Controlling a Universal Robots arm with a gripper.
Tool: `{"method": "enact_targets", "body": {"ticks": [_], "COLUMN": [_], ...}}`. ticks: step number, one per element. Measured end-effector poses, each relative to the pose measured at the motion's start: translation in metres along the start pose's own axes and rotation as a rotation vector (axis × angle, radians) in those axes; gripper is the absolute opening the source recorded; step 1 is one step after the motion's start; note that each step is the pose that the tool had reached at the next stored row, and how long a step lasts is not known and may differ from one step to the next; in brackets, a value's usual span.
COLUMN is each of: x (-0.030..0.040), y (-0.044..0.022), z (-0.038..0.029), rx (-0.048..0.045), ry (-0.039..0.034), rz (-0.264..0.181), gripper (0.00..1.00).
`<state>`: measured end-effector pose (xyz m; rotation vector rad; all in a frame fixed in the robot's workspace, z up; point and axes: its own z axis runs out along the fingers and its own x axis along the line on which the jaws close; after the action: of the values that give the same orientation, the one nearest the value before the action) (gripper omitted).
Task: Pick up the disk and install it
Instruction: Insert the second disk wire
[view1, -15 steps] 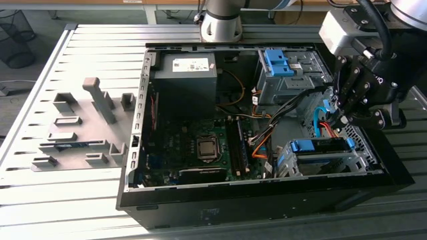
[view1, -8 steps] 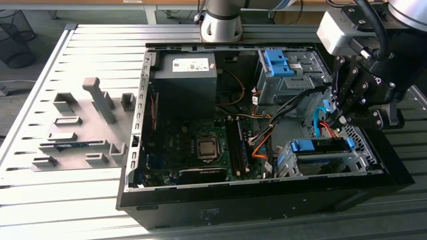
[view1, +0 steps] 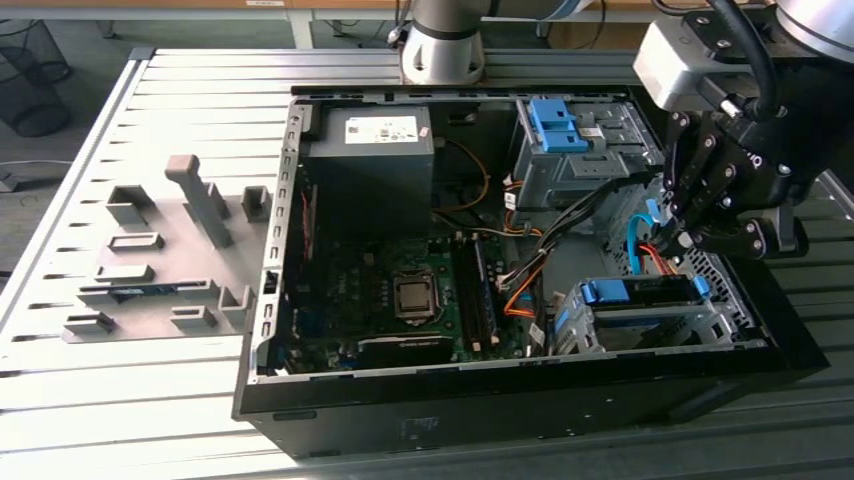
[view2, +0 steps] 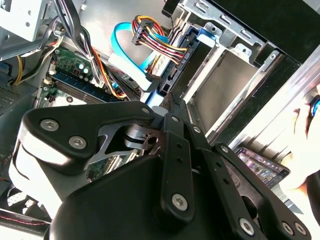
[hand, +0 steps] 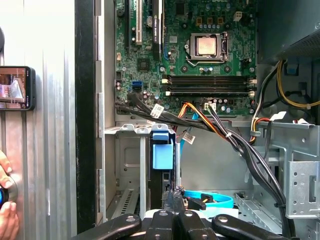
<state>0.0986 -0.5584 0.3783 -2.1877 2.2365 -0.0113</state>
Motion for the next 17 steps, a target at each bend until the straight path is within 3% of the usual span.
{"method": "enact_targets", "body": {"ticks": [7, 17], "x": [-0.0037, -0.0153], "y": [0.0, -0.0006], "z": [-0.0061, -0.0061], "rx": [0.0, -0.0065], "ry": [0.0005, 0.013], "rz": [0.0, 0.0], "gripper": [0.11, 0.11]}}
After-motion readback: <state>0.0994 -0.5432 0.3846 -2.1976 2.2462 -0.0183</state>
